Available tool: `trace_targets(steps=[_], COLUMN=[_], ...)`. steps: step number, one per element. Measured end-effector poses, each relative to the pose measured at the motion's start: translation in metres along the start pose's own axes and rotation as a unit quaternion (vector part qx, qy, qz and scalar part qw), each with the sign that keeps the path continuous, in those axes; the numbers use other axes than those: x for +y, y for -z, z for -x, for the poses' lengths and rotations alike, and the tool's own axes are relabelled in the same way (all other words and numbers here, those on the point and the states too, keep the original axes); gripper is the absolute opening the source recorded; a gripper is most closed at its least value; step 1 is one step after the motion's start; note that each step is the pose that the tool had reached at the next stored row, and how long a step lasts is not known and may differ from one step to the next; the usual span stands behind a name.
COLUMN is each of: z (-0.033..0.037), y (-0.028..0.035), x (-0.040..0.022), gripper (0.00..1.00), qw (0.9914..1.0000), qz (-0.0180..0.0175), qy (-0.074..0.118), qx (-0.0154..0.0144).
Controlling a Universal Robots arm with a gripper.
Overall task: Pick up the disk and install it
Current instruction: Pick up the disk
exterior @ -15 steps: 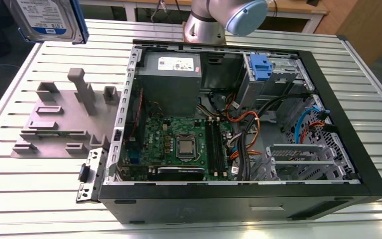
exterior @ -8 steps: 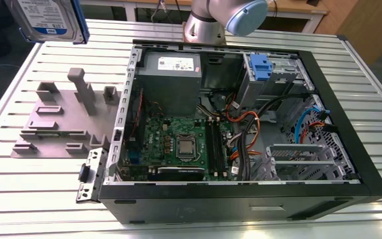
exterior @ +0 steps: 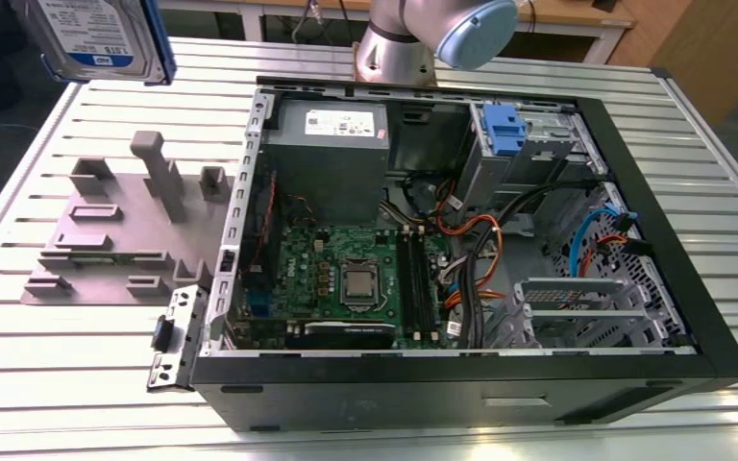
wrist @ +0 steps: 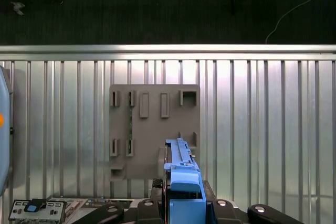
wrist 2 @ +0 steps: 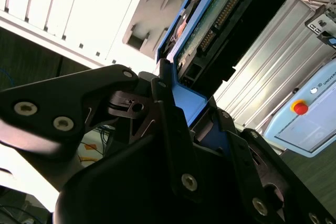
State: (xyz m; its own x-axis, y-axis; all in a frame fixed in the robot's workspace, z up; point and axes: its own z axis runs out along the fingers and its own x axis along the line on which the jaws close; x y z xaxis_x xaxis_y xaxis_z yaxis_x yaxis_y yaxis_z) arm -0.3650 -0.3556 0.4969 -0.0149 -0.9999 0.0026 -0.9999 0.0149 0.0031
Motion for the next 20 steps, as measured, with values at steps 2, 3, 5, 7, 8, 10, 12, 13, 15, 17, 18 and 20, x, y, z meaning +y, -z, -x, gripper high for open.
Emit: trace_targets(steps=[2,3,5,7,8,10,12,13,15,17,18,20], z=[0.0000,0.0000,0.0001,0.0001,0.0001,0.0001,0.0001,0.0001,0.0001,0.0001,0.0001,0.0001], y=[0.0000,0.0000,0.0000,0.0000,0.0000,0.0000,0.0000,0.0000,0.0000,0.0000,0.0000,0.0000], x=[-0.0011,-0.0016,-0.0026,-0.0036,-0.0041,-0.0047,-0.0050,-0.0052,-0.0052,-0.0056,-0.0059,-0.0066], gripper=[0.36,0.36,0.36,0.36,0.36,0.36,0.36,0.36,0.36,0.36,0.36,0.36], qw=[1.00000,1.00000,1.00000,1.00000,1.00000,1.00000,1.00000,1.00000,1.00000,1.00000,1.00000,1.00000], qz=[0.0000,0.0000,0.0000,0.0000,0.0000,0.0000,0.0000,0.0000,0.0000,0.0000,0.0000,0.0000], qy=[0.000,0.000,0.000,0.000,0.000,0.000,0.000,0.000,0.000,0.000,0.000,0.000], qx=[0.0000,0.0000,0.0000,0.0000,0.0000,0.0000,0.0000,0.0000,0.0000,0.0000,0.0000,0.0000])
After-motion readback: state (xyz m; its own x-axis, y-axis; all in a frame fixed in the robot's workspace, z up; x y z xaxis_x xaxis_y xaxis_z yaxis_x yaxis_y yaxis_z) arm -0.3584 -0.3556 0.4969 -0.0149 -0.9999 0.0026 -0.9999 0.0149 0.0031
